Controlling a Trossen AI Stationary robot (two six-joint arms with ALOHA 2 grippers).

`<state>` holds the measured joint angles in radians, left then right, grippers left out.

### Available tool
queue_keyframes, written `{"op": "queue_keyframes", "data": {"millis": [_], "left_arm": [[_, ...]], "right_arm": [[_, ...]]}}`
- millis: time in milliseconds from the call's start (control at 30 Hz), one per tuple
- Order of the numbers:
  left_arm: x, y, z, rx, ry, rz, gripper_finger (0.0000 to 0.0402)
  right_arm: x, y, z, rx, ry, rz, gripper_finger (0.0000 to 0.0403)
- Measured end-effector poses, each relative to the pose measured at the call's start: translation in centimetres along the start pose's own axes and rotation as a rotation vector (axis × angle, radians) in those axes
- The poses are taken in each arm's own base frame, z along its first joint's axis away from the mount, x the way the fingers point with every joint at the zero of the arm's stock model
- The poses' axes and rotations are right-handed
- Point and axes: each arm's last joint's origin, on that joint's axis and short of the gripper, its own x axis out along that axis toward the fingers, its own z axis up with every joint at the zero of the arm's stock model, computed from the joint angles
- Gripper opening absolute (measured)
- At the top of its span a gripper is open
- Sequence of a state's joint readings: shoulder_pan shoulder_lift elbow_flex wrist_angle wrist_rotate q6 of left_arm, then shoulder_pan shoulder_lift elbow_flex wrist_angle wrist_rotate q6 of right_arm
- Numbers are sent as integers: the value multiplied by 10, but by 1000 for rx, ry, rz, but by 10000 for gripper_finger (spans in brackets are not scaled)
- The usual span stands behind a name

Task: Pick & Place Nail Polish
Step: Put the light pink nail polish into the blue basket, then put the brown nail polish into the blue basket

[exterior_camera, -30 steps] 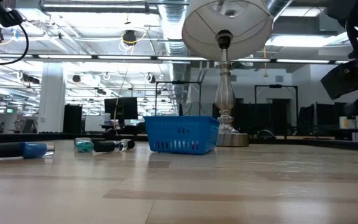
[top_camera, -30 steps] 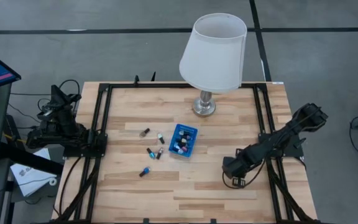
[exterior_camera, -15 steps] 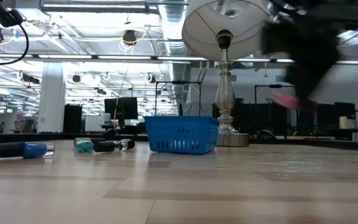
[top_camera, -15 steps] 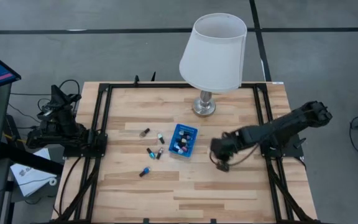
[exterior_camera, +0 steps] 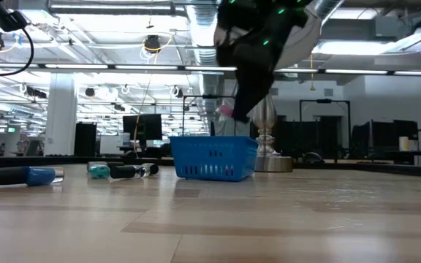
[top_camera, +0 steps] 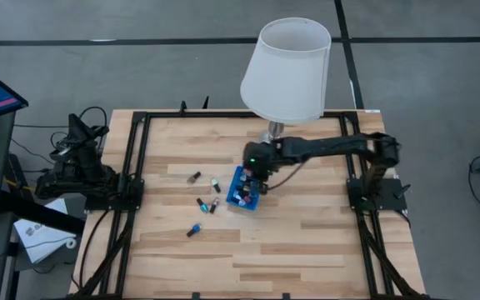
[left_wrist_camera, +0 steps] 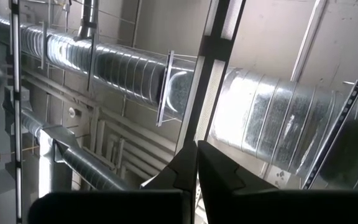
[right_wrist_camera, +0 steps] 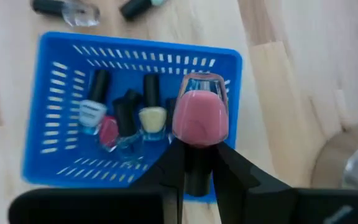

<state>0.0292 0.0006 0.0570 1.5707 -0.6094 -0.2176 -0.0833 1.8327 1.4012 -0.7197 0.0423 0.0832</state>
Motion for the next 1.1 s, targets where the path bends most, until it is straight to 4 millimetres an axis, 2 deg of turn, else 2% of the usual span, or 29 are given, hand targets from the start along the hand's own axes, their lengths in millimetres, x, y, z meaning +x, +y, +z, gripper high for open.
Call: {"op": "queue_keyframes", "data": {"millis": [267,500,767,900,1100], "left_arm": [[0,0,0,0,0,0,8],[0,0,0,0,0,0,8],[0,0,0,0,0,0,8],[0,0,0,0,0,0,8],[0,0,0,0,0,0,8]], "right_arm": [[41,11,10,-100,179,18,48],[38,14,13,-125,159,23,64],[36,10,14,-107,157,53,146],[24,12,27,-73,105,65,186],[-20,12,74,19,-133,52,202]]}}
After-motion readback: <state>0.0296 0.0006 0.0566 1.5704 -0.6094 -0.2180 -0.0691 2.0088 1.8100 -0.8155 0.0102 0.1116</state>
